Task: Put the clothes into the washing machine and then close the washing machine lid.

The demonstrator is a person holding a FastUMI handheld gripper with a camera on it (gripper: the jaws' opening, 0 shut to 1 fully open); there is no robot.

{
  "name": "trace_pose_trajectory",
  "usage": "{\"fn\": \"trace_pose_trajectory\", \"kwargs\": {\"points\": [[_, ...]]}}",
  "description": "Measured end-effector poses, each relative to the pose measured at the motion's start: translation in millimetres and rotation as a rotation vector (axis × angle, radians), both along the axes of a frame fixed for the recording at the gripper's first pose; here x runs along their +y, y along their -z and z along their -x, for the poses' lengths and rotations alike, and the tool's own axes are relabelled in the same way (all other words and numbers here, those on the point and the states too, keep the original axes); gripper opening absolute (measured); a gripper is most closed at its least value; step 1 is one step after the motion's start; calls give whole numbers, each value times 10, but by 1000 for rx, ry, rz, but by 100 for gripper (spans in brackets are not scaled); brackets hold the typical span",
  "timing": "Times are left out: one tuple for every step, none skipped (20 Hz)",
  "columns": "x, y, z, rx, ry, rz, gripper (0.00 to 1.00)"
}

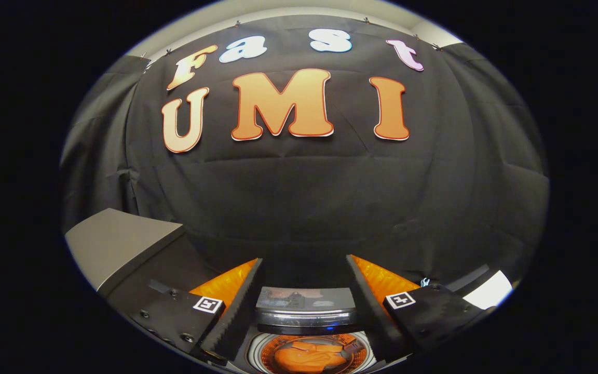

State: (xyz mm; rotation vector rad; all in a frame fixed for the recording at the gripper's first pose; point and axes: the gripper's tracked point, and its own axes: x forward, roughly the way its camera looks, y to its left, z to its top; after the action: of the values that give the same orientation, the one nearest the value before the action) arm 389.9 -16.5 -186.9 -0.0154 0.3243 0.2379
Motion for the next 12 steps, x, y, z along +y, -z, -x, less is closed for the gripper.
{"fn": "trace_pose_trajectory", "kwargs": {"points": [[2, 16, 26, 1, -1, 1, 98], [-2, 25, 53, 3, -1, 1, 98], [1, 48, 85, 5, -1, 0, 99], [-2, 66, 116, 9, 0, 1, 98], [-9, 98, 154, 16, 2, 2, 98], [-9, 123, 191, 24, 4, 2, 98], [-9, 165, 232, 32, 5, 2, 98], [-17, 208, 294, 39, 8, 1, 98], [-44, 259, 410, 39, 15, -3, 98], [-45, 340, 498, 38, 12, -9, 98], [-19, 458, 606, 50, 3, -10, 98], [-12, 588, 686, 64, 0, -8, 98]]}}
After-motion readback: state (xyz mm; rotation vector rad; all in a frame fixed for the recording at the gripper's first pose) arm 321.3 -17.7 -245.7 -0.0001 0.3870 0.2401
